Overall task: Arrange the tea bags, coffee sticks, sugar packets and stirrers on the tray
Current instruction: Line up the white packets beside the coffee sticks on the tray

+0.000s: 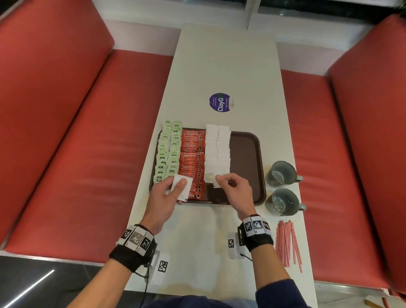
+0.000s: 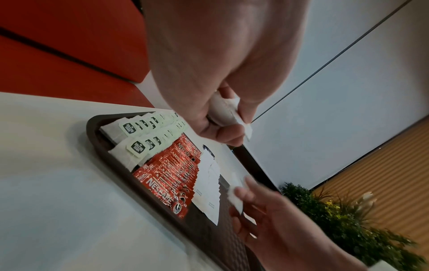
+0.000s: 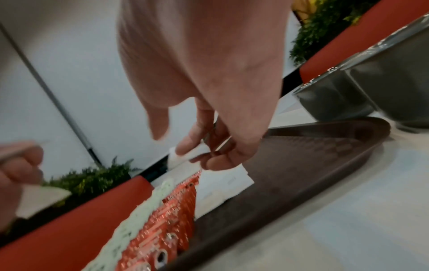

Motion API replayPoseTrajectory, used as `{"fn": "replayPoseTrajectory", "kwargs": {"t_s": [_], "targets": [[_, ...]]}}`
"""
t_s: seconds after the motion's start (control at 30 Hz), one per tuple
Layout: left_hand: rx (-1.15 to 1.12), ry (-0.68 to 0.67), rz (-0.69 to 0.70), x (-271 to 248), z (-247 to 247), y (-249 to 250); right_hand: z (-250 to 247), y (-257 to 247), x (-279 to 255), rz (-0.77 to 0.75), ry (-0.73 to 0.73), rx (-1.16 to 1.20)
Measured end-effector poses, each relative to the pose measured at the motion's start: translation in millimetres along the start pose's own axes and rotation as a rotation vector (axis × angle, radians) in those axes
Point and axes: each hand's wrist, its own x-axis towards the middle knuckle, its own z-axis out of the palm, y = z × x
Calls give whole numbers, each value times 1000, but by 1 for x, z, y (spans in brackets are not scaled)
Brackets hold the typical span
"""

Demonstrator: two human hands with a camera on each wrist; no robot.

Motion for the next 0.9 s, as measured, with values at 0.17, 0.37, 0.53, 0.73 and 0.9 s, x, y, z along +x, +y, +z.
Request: {"fn": "replayPoseTrajectory", "kwargs": {"t_s": [0.17, 0.37, 0.53, 0.73, 0.9], "targets": [[1, -13, 8, -1, -2, -2, 13, 19, 25, -7, 91, -269], [32, -17, 4, -2, -4, -4, 27, 18, 33, 72, 112, -263], [37, -17, -1, -4, -4, -4, 40, 21, 35, 98, 145, -263], [41, -33, 2, -5, -4, 0, 48, 26, 42, 55, 177, -387], [28, -45, -3, -4, 0, 1, 46, 15, 36, -37, 191, -394]]}}
